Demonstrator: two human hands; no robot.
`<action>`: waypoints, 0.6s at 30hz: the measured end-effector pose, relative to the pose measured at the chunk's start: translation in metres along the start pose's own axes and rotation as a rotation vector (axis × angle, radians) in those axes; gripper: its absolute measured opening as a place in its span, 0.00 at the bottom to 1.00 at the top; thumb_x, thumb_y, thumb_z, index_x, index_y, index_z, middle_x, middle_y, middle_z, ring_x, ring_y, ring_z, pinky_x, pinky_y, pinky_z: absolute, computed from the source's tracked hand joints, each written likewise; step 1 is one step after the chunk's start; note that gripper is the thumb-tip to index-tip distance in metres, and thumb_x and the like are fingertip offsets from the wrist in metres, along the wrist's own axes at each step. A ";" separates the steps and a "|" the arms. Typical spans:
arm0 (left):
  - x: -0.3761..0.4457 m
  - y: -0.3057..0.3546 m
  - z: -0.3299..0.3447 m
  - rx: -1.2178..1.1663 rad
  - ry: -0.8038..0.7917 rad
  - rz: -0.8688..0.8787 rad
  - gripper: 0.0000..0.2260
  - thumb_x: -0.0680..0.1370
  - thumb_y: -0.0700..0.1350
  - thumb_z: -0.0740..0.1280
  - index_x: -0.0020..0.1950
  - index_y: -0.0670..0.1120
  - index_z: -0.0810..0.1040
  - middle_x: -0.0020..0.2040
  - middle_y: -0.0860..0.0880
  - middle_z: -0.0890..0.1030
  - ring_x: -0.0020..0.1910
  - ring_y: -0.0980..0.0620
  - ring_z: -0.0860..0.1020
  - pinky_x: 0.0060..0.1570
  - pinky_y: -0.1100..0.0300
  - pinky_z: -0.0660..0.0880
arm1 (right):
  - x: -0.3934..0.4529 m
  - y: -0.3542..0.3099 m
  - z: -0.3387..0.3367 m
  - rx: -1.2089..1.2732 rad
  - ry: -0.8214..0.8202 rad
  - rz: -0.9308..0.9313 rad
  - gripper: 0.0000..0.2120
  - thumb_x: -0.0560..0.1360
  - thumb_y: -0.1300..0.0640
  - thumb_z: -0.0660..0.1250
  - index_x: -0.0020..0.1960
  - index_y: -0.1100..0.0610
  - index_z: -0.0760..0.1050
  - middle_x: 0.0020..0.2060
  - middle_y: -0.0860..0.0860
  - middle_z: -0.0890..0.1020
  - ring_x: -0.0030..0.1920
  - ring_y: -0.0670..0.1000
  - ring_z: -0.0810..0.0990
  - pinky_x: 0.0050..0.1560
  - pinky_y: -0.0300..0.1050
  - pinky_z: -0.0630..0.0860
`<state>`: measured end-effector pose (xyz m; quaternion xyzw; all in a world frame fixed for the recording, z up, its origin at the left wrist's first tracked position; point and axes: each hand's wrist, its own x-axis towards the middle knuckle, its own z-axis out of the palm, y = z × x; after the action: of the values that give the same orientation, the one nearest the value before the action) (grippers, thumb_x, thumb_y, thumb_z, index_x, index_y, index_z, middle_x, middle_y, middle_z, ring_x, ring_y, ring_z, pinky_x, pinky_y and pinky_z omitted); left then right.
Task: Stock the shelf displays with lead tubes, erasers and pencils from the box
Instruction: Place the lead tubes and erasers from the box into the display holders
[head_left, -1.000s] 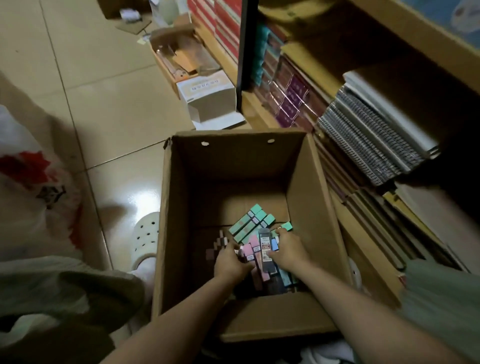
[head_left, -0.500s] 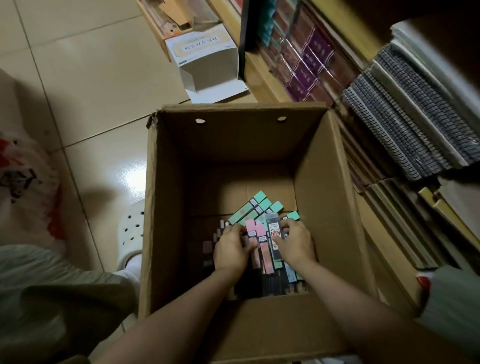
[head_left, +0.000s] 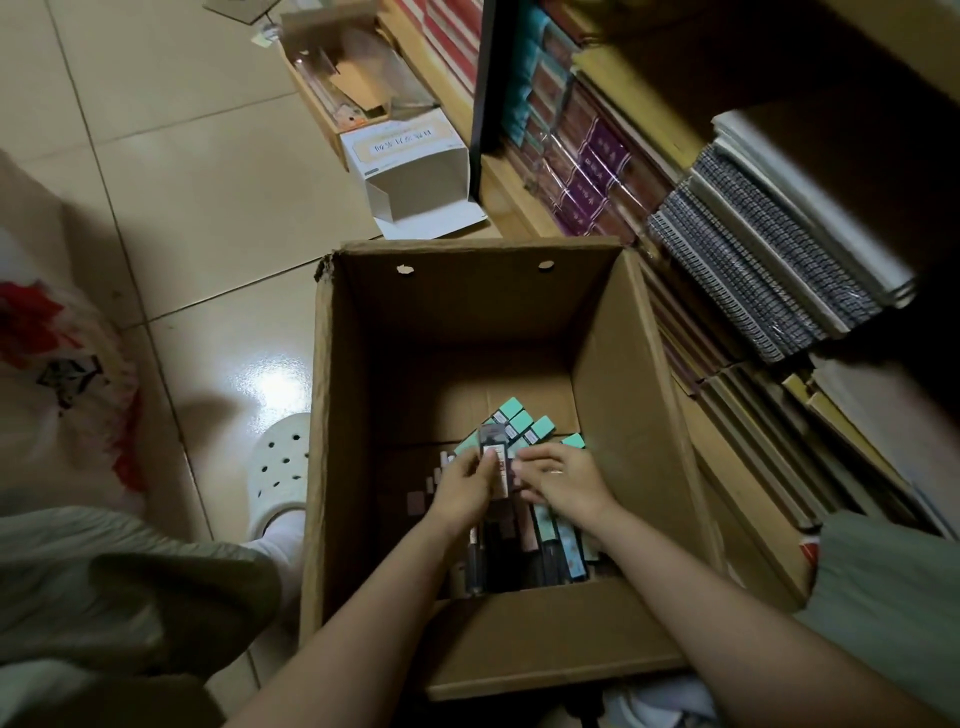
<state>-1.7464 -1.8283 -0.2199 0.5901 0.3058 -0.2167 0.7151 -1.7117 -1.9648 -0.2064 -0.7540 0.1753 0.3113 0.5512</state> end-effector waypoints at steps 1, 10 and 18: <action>0.001 0.000 -0.002 -0.019 0.056 -0.003 0.11 0.84 0.46 0.57 0.60 0.44 0.76 0.53 0.42 0.82 0.52 0.44 0.82 0.54 0.45 0.79 | 0.001 -0.001 -0.005 -0.082 0.061 -0.020 0.08 0.74 0.59 0.73 0.51 0.52 0.79 0.47 0.51 0.83 0.46 0.49 0.83 0.42 0.40 0.82; 0.013 -0.017 -0.012 0.114 0.157 -0.162 0.08 0.83 0.46 0.57 0.61 0.48 0.70 0.52 0.44 0.79 0.45 0.50 0.79 0.37 0.59 0.74 | 0.010 0.017 -0.007 -0.833 0.018 -0.087 0.35 0.73 0.56 0.74 0.75 0.52 0.63 0.68 0.54 0.69 0.68 0.56 0.69 0.68 0.52 0.69; 0.023 -0.017 -0.015 0.112 0.143 -0.155 0.07 0.83 0.44 0.57 0.59 0.50 0.72 0.51 0.46 0.81 0.47 0.52 0.81 0.40 0.61 0.77 | 0.039 0.018 0.010 -0.796 0.094 -0.128 0.27 0.74 0.59 0.72 0.71 0.51 0.68 0.54 0.52 0.78 0.58 0.54 0.76 0.57 0.51 0.77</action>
<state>-1.7439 -1.8163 -0.2496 0.6176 0.3881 -0.2454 0.6385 -1.6970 -1.9586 -0.2472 -0.9314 0.0186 0.2848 0.2257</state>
